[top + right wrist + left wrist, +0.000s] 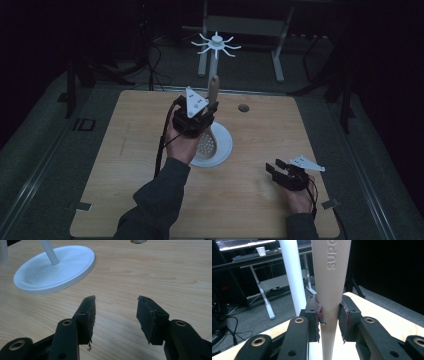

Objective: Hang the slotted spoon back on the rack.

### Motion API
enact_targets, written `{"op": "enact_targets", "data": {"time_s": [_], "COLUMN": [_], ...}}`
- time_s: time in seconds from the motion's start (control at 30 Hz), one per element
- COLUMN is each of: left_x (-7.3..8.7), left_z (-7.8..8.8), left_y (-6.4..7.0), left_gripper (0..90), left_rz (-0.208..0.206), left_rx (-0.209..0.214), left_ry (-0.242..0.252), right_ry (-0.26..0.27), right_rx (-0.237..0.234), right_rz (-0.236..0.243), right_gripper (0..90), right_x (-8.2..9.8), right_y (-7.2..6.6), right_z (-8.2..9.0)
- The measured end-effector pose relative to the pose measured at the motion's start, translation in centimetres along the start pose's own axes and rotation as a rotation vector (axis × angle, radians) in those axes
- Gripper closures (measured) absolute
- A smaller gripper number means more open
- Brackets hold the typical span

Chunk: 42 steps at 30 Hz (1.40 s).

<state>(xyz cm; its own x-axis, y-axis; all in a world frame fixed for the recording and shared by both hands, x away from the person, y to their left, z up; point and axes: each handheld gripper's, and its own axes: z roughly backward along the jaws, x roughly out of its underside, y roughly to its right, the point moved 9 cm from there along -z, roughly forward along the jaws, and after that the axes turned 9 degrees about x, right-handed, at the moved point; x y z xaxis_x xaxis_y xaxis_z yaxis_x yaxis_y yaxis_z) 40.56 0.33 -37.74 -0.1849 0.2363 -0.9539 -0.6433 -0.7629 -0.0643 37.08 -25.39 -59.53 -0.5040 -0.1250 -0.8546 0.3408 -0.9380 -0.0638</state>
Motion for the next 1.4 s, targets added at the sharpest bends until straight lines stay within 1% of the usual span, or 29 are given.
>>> {"op": "enact_targets", "data": {"time_s": [0.2,0.4,0.5,0.63,0.77,0.87,0.93,0.97,1.0,1.1,1.23,1.3,1.4], "left_x": [-0.5,-0.9,-1.2,-1.6,-2.1,-2.4,-3.0,-3.0,-3.4,-3.8,-4.1,-4.2,-4.2], "left_z": [0.0,0.1,0.2,0.2,0.2,0.2,0.4,0.4,0.4,0.5,0.4,0.2,0.1], "left_y": [-0.1,-0.3,-0.5,-0.6,-0.6,-0.6,-0.8,-0.8,-0.8,-0.8,-0.9,-1.0,-1.0], "left_gripper": [72.0,72.0,72.0,72.0,71.9,71.9,71.9,72.0,71.9,71.9,71.9,71.9,71.9], "left_rz": [0.008,0.021,0.026,0.037,0.031,0.029,0.025,0.025,0.024,0.022,0.014,0.021,0.025], "left_rx": [-0.020,-0.035,-0.053,-0.068,-0.076,-0.083,-0.094,-0.094,-0.100,-0.105,-0.116,-0.129,-0.134], "left_ry": [0.007,0.019,0.021,0.027,0.036,0.034,0.038,0.038,0.040,0.038,0.028,0.025,0.020], "right_ry": [-0.004,-0.005,-0.004,-0.005,-0.005,-0.004,-0.004,-0.004,-0.004,-0.005,-0.004,-0.004,-0.004], "right_rx": [0.001,0.000,0.000,0.000,0.000,0.000,-0.001,-0.001,-0.001,-0.002,-0.002,-0.003,-0.003], "right_rz": [-0.006,0.000,-0.002,0.000,-0.001,-0.004,-0.004,-0.003,-0.002,-0.002,-0.002,-0.004,-0.004], "right_gripper": [49.1,49.1,49.1,49.1,49.1,49.1,49.1,49.1,49.1,49.0,49.0,48.9,48.9], "right_x": [0.0,0.1,0.0,0.1,0.1,0.0,0.1,0.1,0.1,0.1,0.1,0.1,0.1], "right_y": [0.0,-0.1,0.0,-0.1,0.0,0.0,0.0,0.0,0.0,0.0,0.0,0.0,0.0], "right_z": [0.0,-0.1,-0.1,-0.1,-0.1,-0.1,-0.1,-0.1,-0.2,-0.2,-0.2,-0.1,-0.1]}}
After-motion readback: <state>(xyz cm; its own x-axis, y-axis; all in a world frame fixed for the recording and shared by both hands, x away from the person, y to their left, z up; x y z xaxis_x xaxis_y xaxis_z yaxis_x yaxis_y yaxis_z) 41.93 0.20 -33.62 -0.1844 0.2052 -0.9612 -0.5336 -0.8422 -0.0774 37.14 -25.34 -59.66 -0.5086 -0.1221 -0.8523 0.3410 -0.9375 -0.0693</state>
